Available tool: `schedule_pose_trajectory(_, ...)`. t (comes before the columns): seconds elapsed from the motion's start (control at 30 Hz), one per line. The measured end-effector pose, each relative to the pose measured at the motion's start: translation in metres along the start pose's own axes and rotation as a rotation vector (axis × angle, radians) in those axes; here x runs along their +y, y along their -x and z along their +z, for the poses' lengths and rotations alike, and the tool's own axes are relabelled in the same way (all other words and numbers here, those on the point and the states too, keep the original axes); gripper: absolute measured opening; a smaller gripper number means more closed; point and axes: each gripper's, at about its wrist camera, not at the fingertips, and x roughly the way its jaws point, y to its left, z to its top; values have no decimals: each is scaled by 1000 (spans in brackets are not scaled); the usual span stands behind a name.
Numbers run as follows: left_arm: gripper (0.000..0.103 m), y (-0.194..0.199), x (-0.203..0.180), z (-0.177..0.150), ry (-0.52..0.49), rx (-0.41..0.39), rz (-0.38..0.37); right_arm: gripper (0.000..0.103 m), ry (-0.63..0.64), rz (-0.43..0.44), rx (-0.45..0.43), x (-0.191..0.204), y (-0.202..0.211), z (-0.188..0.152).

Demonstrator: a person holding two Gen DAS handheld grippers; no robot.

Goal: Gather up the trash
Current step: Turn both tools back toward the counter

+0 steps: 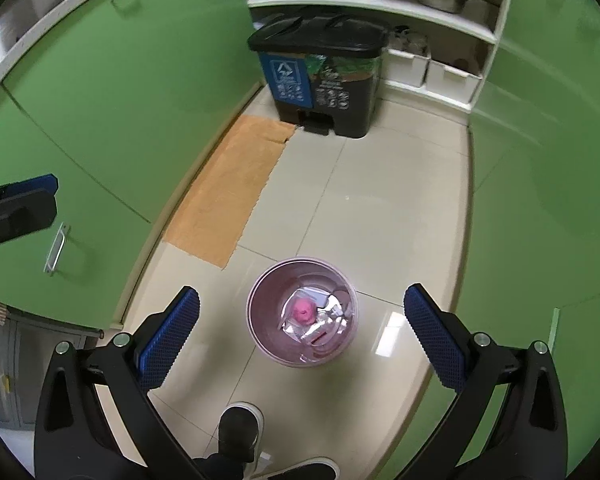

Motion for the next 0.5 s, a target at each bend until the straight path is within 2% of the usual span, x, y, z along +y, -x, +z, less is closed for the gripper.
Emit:
schedule_pose_trajectory(0.17, 98, 52, -39, 20, -35, -9, -21, 100, -47, -21, -33, -10, 75, 6)
schedule_pose_trajectory(0.5, 98, 220, -167, 83, -168, -40, -72, 100, -145, -106, -146, -33, 339, 26)
